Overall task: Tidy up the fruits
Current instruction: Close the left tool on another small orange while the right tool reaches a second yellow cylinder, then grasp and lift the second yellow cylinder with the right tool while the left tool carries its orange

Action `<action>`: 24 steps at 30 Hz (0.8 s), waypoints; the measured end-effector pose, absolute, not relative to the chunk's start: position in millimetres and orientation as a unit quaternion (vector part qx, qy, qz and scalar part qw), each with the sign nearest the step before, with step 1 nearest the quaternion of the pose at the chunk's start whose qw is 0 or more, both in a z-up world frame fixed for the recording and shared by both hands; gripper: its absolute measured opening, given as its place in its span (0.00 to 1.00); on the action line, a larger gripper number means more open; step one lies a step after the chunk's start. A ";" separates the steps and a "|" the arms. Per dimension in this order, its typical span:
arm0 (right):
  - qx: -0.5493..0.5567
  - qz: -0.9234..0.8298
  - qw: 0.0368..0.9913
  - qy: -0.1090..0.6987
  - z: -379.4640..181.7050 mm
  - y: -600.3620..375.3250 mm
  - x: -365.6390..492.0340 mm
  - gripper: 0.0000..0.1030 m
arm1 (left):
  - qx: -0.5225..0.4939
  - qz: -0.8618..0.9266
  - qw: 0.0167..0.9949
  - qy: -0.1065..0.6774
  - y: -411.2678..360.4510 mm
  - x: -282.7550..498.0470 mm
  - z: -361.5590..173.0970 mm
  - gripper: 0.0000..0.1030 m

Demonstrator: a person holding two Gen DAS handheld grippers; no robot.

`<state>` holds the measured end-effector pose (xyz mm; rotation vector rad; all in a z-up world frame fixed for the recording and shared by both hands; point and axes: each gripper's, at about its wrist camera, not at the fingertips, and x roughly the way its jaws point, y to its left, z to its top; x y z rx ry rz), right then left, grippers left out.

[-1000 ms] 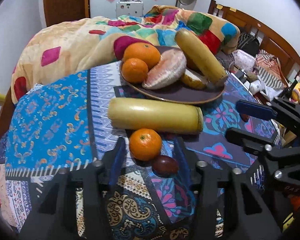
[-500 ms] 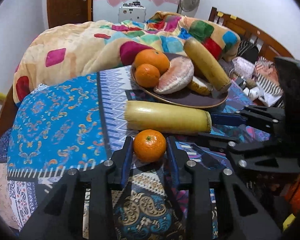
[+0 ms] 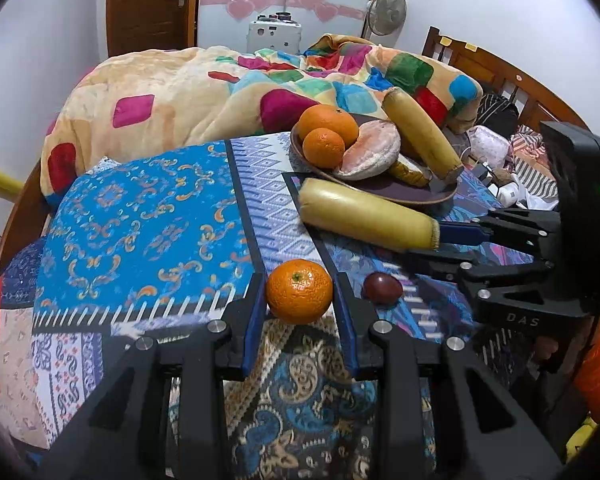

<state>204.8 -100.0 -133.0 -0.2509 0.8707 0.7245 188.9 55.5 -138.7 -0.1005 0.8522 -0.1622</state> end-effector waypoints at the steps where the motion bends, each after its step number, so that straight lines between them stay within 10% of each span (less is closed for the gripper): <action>1: -0.121 0.339 0.839 0.408 -132.4 -102.9 200.3 0.34 | -0.049 -0.079 0.906 0.413 55.5 185.9 -138.1 0.32; 17: -0.131 0.299 0.846 0.422 -118.7 -162.0 146.2 0.33 | -0.033 -0.096 0.899 0.426 33.5 149.8 -144.0 0.32; 24: -0.140 0.302 0.852 0.404 -107.6 -149.5 162.5 0.50 | -0.034 -0.102 0.897 0.428 31.4 156.5 -150.9 0.32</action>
